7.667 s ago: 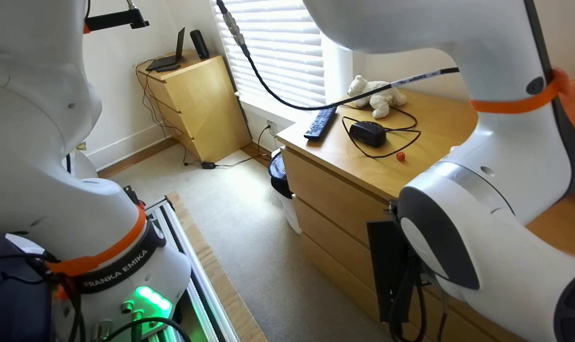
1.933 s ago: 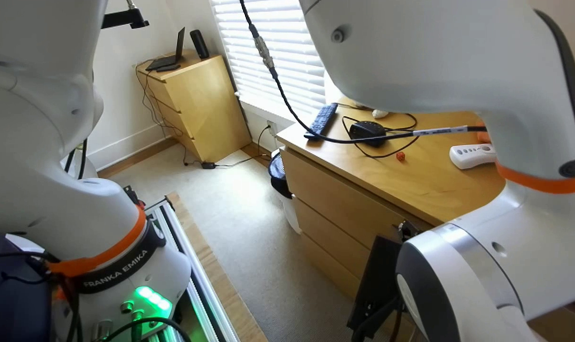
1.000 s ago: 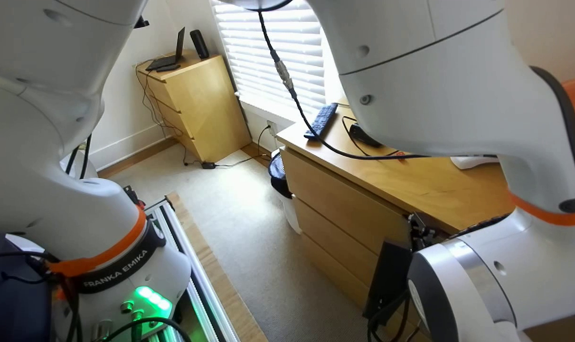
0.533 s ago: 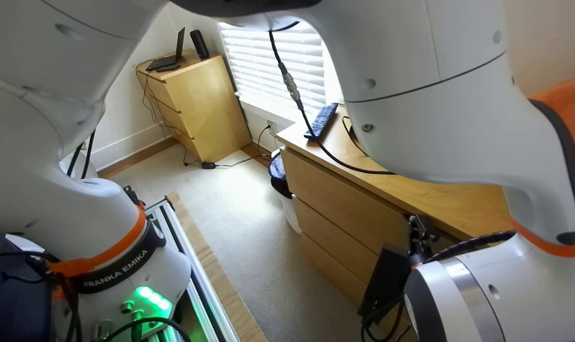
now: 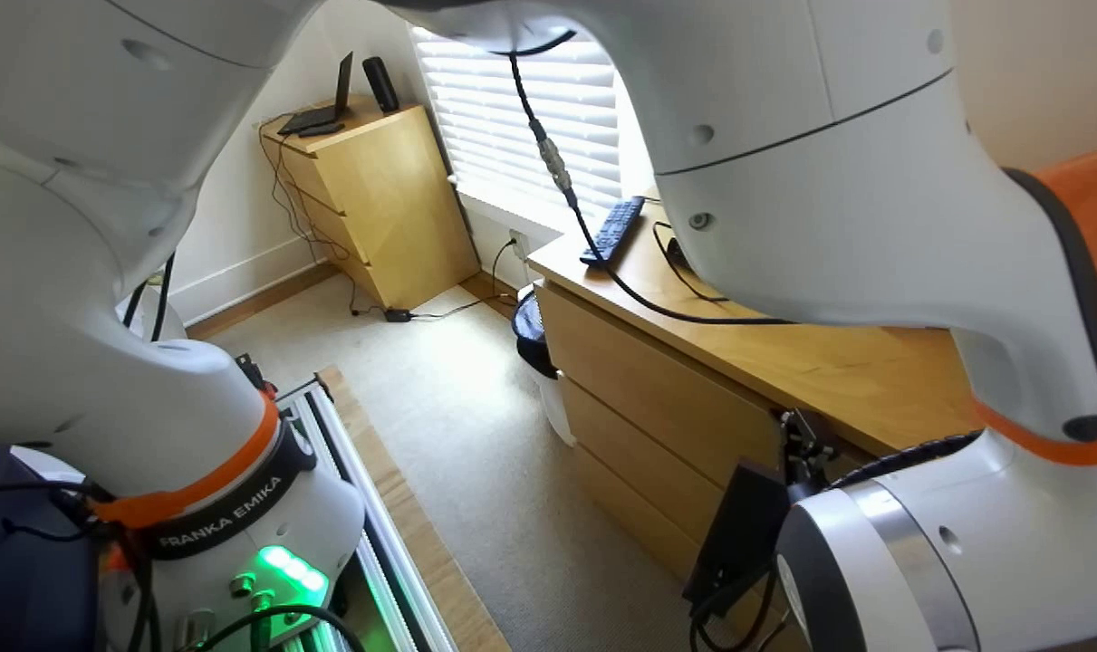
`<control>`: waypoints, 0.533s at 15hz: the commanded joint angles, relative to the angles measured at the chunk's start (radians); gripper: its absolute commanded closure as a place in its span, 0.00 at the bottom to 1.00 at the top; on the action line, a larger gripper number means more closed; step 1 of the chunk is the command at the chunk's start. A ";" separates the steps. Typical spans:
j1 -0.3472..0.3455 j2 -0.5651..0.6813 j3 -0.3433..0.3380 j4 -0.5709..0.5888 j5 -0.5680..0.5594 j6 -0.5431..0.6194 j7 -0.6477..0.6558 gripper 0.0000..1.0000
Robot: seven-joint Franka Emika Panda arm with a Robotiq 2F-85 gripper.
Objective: Open the top drawer
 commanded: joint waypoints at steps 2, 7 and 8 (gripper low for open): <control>0.032 0.049 -0.065 0.026 -0.055 0.065 0.078 0.00; 0.030 0.051 -0.085 0.023 -0.128 0.054 0.121 0.00; 0.027 0.050 -0.088 0.022 -0.148 0.049 0.129 0.00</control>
